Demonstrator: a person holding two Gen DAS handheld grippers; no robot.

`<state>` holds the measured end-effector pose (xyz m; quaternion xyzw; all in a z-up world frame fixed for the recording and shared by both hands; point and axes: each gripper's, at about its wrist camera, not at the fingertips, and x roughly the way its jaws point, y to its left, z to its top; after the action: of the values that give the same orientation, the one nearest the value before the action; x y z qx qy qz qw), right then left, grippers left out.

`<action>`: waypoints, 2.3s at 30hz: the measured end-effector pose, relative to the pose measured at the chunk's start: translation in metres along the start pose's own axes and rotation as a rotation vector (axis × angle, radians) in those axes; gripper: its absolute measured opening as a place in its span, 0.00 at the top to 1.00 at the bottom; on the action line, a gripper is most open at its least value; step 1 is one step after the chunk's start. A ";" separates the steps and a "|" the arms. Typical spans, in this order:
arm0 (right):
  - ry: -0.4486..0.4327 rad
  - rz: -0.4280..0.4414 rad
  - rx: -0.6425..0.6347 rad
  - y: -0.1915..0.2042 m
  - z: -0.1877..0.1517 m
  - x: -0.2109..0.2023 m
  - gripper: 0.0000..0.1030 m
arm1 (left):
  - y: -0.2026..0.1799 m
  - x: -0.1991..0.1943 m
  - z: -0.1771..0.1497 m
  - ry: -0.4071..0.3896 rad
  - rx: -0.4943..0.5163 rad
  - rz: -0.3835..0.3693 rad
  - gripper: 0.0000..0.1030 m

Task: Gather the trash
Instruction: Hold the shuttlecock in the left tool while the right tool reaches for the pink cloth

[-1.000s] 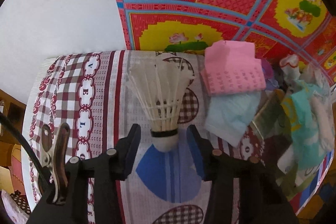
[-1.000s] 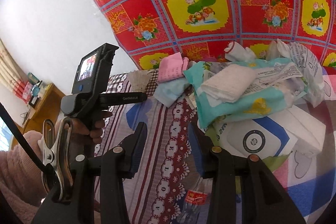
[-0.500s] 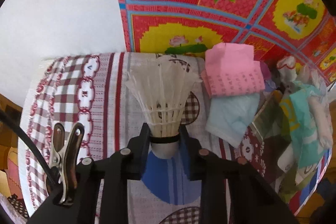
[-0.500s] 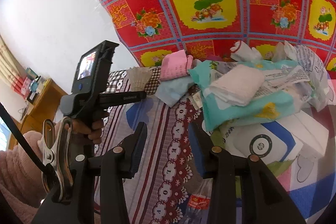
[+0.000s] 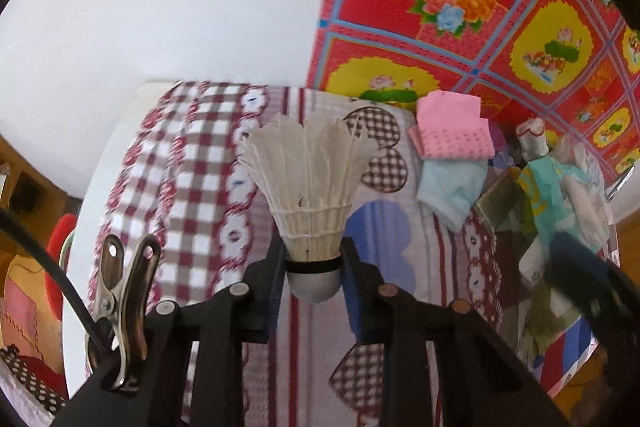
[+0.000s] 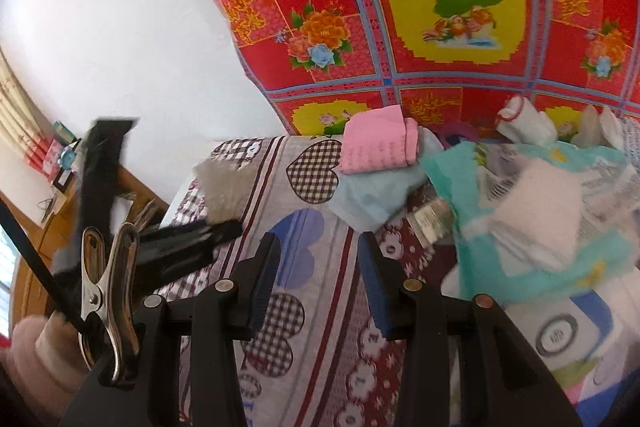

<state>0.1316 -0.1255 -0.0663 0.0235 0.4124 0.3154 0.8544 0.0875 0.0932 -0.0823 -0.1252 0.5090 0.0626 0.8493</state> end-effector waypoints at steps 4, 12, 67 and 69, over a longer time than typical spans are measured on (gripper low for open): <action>0.004 -0.010 0.016 0.001 0.008 0.018 0.60 | 0.005 -0.010 -0.005 -0.006 -0.027 0.002 0.73; 0.010 -0.029 0.112 -0.003 0.025 0.061 0.60 | 0.030 -0.026 -0.022 -0.017 -0.064 0.012 0.73; -0.221 -0.109 0.349 -0.035 0.066 0.116 0.88 | 0.082 -0.030 -0.052 0.028 -0.026 0.043 0.73; -0.231 -0.097 0.329 -0.028 0.065 0.110 0.88 | 0.081 -0.032 -0.053 0.025 -0.019 0.037 0.73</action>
<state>0.2432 -0.0720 -0.1076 0.1787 0.3583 0.1973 0.8949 0.0088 0.1576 -0.0904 -0.1247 0.5210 0.0814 0.8405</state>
